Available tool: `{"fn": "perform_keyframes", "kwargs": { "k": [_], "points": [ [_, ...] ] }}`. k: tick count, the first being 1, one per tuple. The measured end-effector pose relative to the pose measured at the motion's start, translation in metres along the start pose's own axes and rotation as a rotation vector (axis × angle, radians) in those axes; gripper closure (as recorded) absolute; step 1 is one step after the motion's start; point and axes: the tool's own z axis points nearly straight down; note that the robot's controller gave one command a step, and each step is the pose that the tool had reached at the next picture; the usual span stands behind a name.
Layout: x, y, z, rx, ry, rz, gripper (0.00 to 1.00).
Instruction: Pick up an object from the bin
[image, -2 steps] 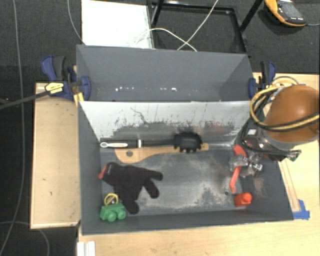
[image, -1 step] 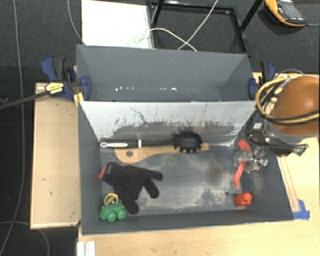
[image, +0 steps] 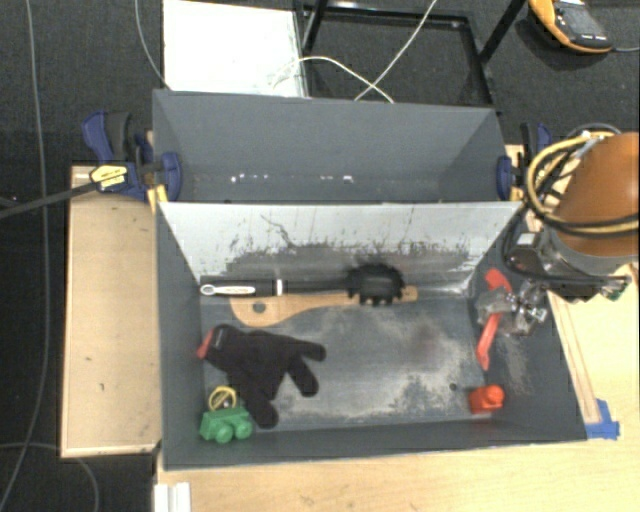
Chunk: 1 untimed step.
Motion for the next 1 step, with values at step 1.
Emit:
{"fn": "perform_keyframes", "kwargs": {
  "k": [1],
  "points": [
    [-0.0009,-0.0013,-0.0197,0.006,-0.003,0.004,1.00]
  ]
}}
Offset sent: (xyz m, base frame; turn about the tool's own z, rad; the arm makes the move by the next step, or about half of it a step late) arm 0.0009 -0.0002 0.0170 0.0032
